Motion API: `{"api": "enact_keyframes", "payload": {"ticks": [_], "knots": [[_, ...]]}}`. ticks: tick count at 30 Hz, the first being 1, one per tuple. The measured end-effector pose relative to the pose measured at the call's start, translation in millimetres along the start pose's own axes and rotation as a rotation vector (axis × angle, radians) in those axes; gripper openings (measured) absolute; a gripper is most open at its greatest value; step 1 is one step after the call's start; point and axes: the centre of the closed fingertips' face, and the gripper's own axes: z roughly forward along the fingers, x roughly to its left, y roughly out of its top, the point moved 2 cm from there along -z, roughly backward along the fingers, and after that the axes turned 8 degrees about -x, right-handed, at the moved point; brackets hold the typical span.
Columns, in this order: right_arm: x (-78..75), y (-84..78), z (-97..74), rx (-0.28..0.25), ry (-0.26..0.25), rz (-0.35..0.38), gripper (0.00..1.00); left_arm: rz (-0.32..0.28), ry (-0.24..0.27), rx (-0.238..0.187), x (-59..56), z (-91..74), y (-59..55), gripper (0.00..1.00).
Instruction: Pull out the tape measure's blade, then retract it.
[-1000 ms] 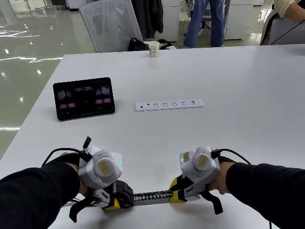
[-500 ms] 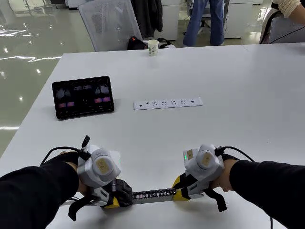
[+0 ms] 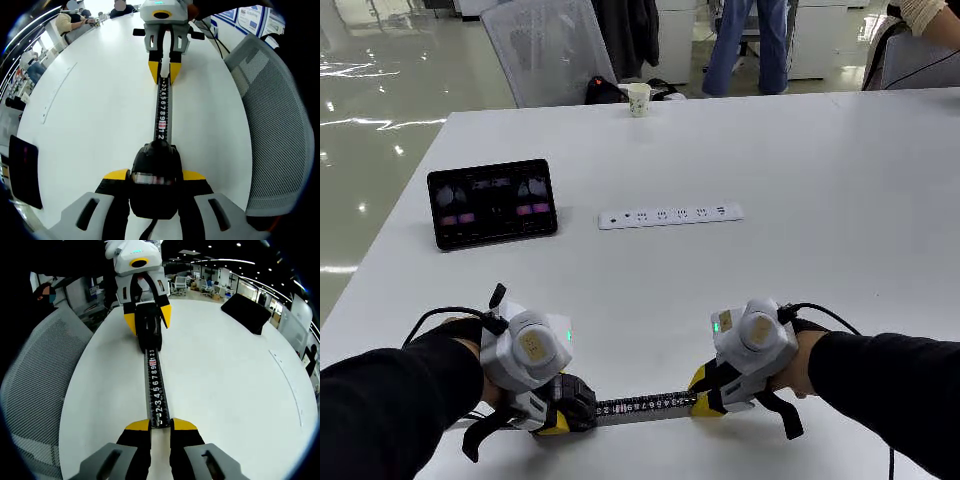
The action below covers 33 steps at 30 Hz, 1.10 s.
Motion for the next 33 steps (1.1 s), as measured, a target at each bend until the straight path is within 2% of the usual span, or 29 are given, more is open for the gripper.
{"api": "enact_keyframes", "payload": {"ticks": [33], "knots": [[-1.5,-16.2,-15.0,0.007,-0.016,0.012,0.1,0.0,0.0,-0.002,-0.6,0.9,0.3,0.31]]}}
